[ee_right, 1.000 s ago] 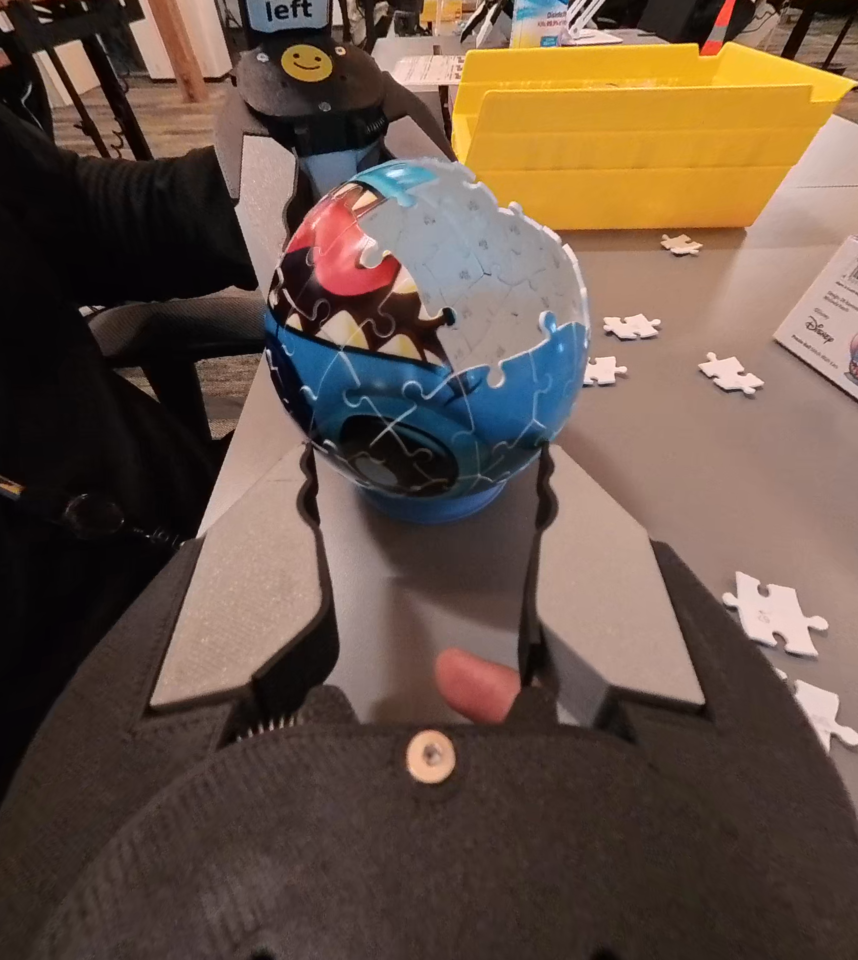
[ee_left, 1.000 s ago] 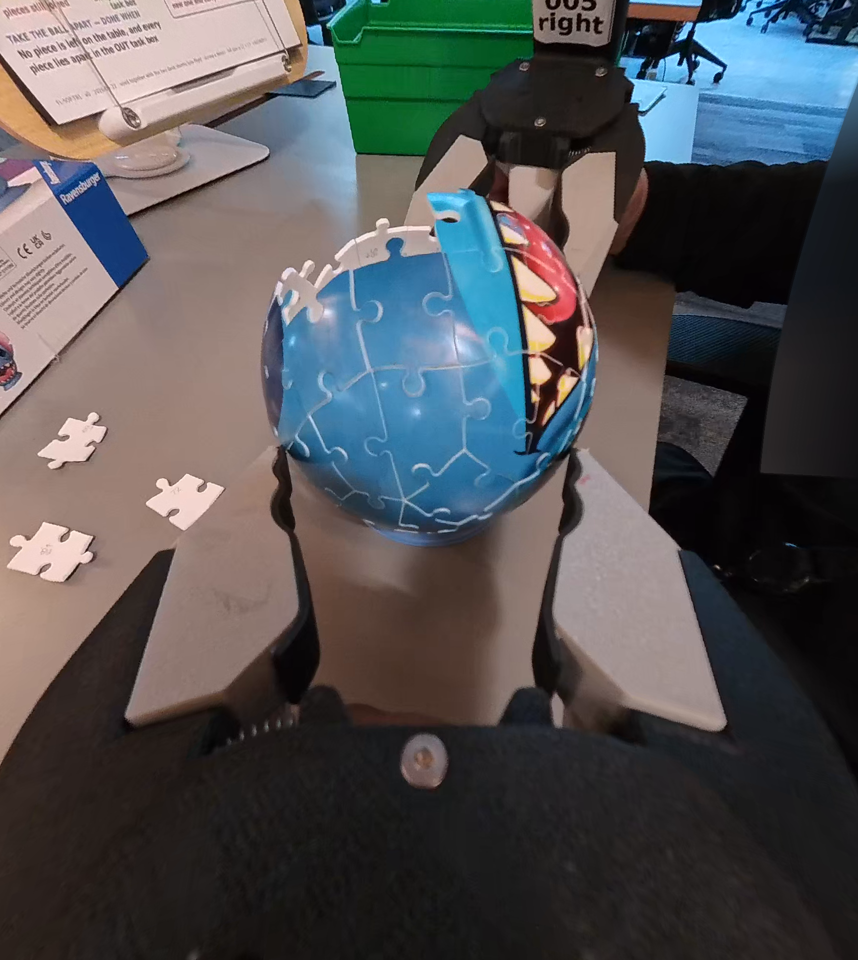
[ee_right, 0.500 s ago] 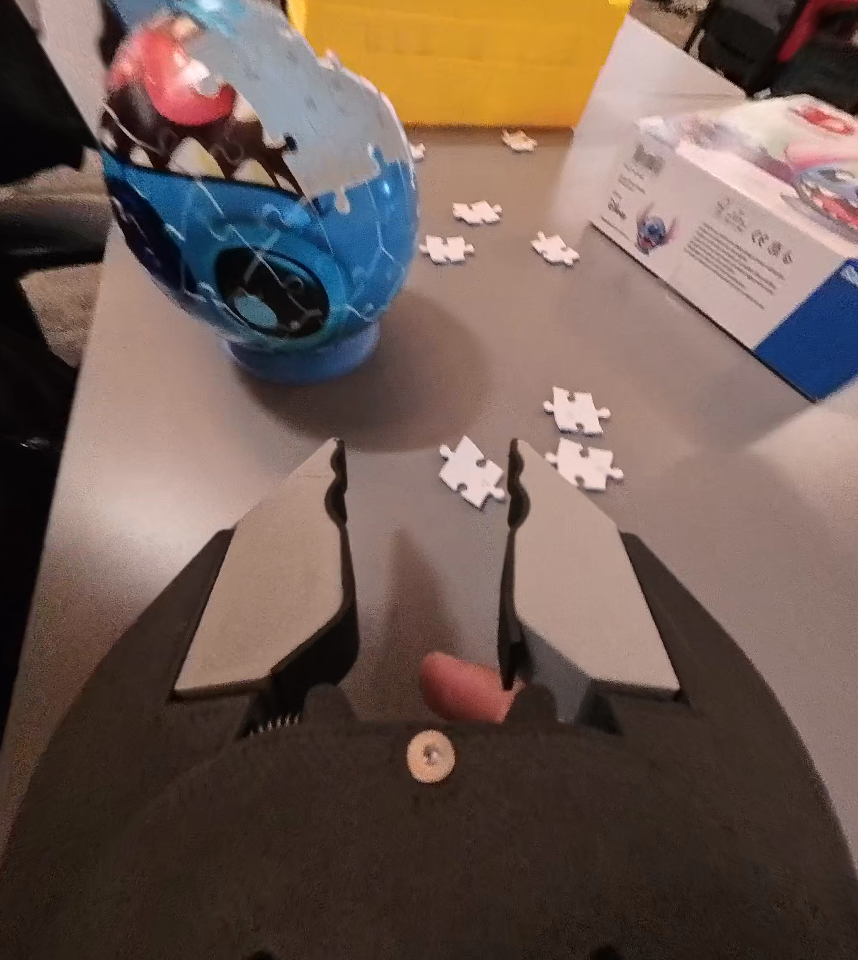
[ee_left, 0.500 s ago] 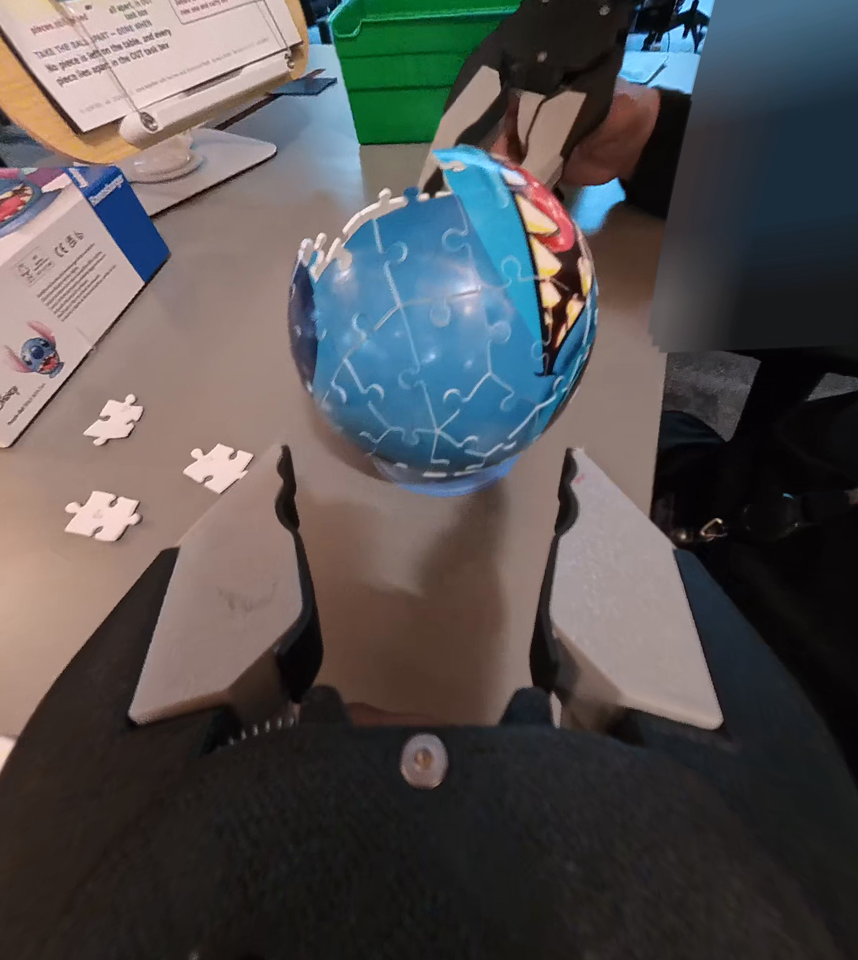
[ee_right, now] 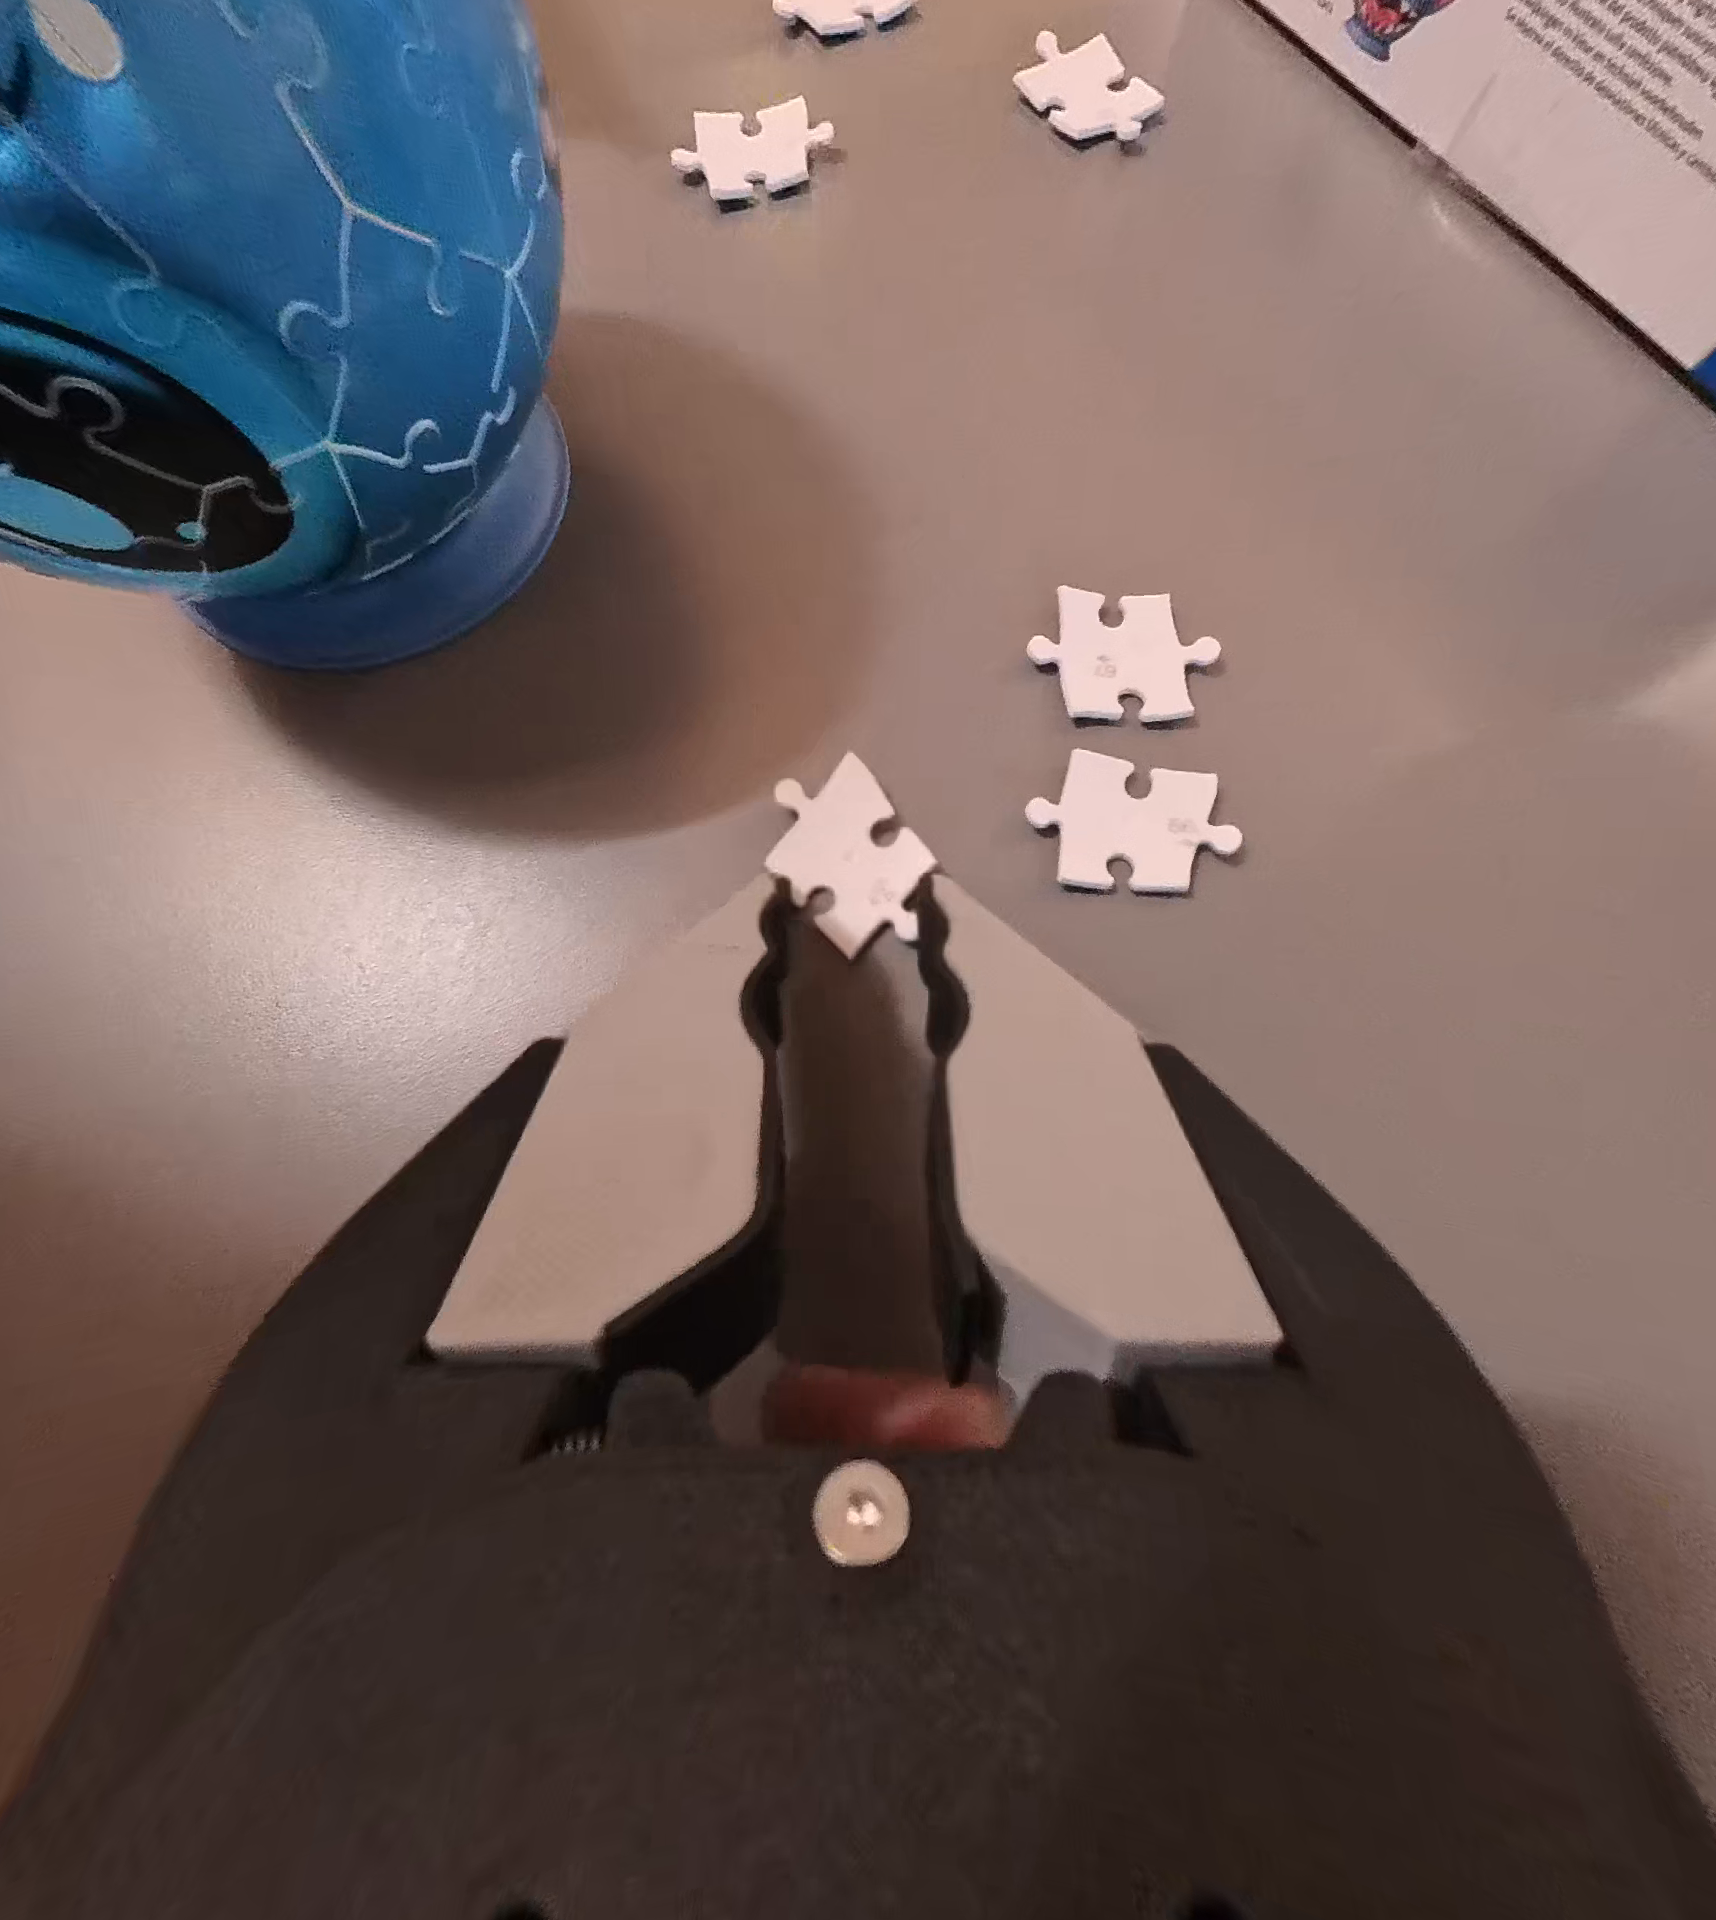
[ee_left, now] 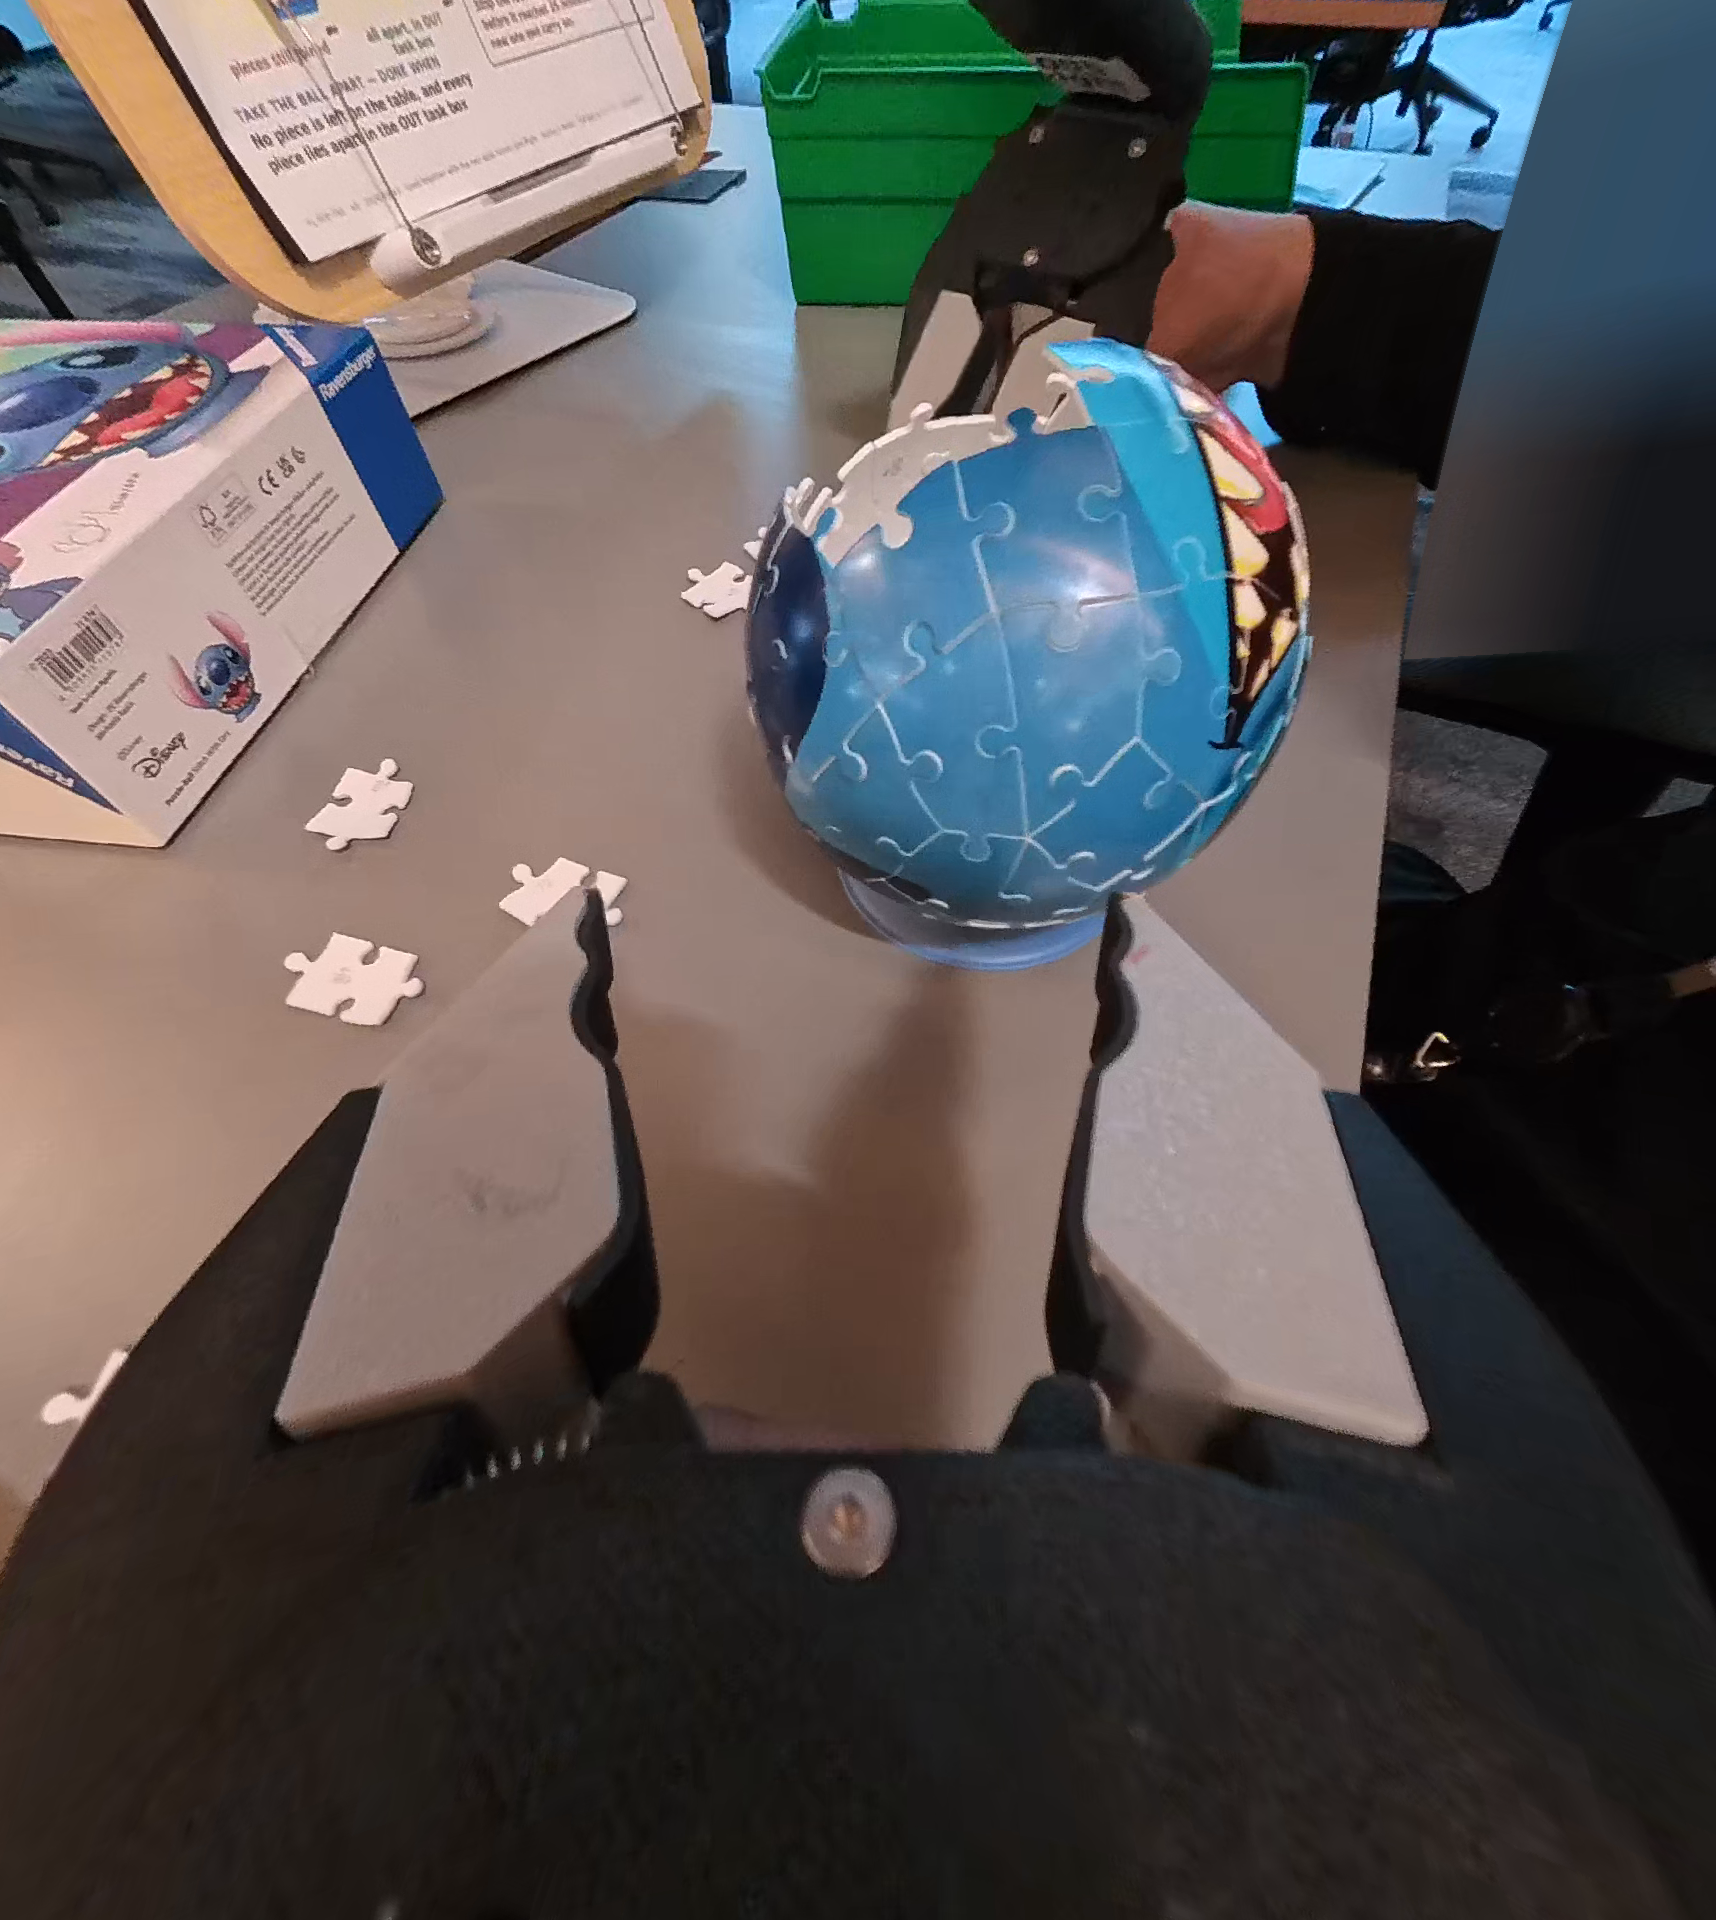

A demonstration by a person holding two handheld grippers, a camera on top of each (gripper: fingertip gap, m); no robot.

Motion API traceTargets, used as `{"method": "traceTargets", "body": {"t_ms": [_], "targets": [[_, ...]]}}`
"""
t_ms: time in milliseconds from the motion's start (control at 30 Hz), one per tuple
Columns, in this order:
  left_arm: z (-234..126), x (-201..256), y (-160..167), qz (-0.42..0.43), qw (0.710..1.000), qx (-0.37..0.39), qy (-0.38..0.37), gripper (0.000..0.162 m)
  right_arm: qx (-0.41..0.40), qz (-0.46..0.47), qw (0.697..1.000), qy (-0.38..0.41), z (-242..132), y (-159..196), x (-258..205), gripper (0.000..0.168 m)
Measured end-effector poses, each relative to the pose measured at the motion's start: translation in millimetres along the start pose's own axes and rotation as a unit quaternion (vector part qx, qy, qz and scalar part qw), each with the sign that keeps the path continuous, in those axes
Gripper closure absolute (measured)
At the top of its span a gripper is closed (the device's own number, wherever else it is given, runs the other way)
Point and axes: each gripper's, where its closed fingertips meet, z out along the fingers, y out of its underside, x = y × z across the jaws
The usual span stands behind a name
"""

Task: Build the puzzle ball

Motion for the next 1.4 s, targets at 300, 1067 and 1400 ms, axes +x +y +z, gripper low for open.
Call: {"method": "traceTargets", "body": {"t_ms": [300,1067,1400], "targets": [[-1,-16,-38,0.014,1.000,0.006,-0.023,0.085,0.027,-0.036,0.999,0.023,-6,-6,-3,0.168],[-29,6,-49,0.019,0.998,0.029,-0.056,0.087,0.115,-0.078,0.990,-0.012,-142,65,-165,0.125],[-14,139,-29,0.102,0.982,0.033,0.157,0.081,0.447,0.290,0.827,0.180,-273,304,-126,0.168]]}}
